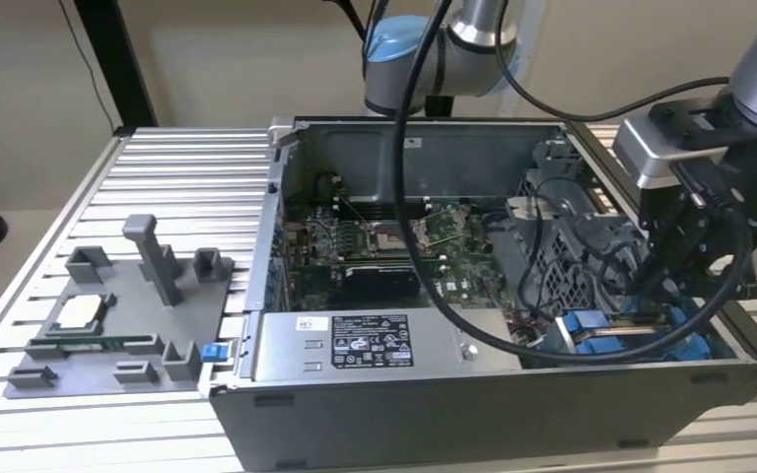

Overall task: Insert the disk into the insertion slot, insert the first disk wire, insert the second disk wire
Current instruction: 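Insert the second disk wire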

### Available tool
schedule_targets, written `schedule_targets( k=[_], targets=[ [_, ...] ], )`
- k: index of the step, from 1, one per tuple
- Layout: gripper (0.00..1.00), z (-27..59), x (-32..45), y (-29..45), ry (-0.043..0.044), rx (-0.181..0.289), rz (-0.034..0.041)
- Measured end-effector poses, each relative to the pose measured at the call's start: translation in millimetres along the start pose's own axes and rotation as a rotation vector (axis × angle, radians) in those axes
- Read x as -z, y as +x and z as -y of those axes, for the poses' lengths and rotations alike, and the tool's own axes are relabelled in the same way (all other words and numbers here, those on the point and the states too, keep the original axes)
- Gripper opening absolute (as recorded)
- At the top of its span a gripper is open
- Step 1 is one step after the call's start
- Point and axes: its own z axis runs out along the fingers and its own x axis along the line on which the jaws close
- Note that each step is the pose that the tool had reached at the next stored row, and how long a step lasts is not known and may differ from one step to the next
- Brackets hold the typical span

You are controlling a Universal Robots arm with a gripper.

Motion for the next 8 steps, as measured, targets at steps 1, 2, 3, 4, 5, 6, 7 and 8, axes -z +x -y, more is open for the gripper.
schedule_targets(
  k=[1, 2, 3, 4, 5, 6, 7, 8],
  targets=[
    [1.00, -0.7, 0.1, -0.7, 0.0033, 0.000, 0.0002],
    [1.00, -1.2, 0.1, -1.4, 0.0060, 0.000, 0.0002],
    [1.00, -1.7, 0.0, -2.1, 0.0084, 0.000, 0.0003],
    [0.00, -1.8, 0.0, -2.6, 0.0099, 0.000, 0.0003],
    [0.00, -1.8, 0.0, -3.0, 0.0110, 0.000, 0.0003],
    [0.00, -1.9, -0.1, -3.1, 0.0119, 0.000, 0.0003],
    [0.00, -1.9, -0.2, -3.1, 0.0131, -0.001, 0.0001],
    [0.00, -2.0, -0.5, -3.1, 0.0149, -0.001, 0.0002]
  ],
)
